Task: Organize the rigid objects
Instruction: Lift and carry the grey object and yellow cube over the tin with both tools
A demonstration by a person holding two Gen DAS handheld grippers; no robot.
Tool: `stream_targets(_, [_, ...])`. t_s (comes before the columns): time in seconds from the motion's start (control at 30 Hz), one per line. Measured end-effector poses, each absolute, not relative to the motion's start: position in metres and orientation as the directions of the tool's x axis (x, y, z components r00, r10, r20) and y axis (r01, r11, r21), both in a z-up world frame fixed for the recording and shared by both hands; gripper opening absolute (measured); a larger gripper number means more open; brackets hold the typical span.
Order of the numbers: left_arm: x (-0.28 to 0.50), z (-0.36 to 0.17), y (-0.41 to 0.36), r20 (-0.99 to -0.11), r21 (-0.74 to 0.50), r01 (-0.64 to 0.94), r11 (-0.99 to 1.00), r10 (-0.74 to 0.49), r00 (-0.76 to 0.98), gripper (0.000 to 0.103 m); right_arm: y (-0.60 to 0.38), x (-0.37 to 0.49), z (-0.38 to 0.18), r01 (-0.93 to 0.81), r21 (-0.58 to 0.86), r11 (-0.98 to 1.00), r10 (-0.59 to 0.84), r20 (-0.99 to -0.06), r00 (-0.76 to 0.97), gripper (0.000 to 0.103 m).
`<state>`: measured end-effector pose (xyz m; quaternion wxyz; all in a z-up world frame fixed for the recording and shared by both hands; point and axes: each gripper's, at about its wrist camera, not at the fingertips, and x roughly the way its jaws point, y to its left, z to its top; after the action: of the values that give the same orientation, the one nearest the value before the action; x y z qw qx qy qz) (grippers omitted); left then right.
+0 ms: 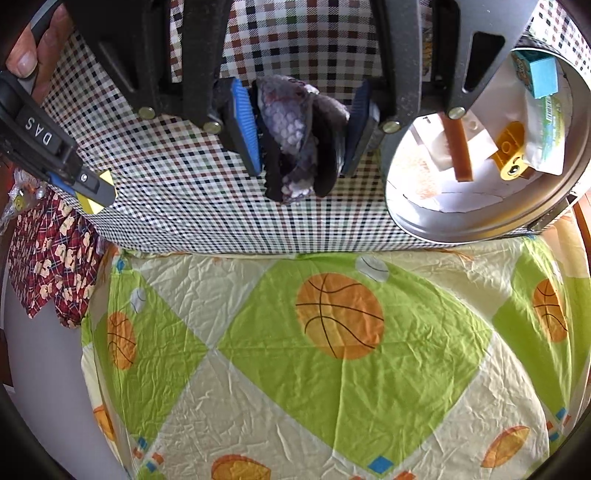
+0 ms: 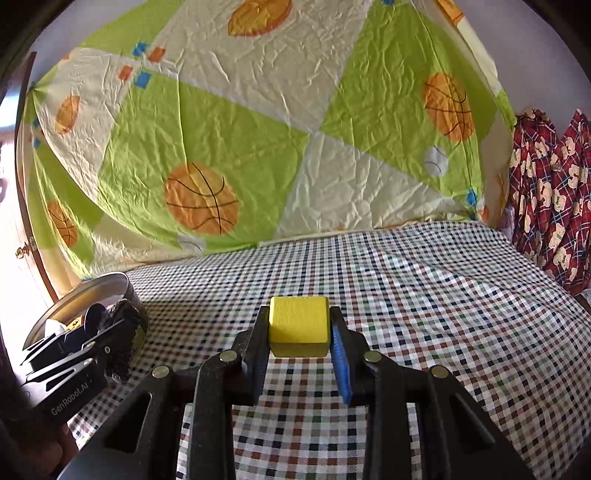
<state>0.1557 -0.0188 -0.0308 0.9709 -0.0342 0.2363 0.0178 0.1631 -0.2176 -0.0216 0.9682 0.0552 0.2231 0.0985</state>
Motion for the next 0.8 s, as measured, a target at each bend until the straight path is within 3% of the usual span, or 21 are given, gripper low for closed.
stream_targets(0.37, [0.136,-0.025,-0.013,-0.397,-0.041,-0.083,0.996,0.060,0.916,0.043,-0.203,0.147,-0.013,-0.182,0.142,0.973,0.220,-0.330,0.918,0.032])
stream_targets(0.8, [0.121,-0.023,0.001,-0.355,-0.060,-0.108,0.992,0.080,0.931,0.043,-0.186,0.137,-0.012,-0.210,0.139,0.968,0.243,-0.298,0.923,0.032])
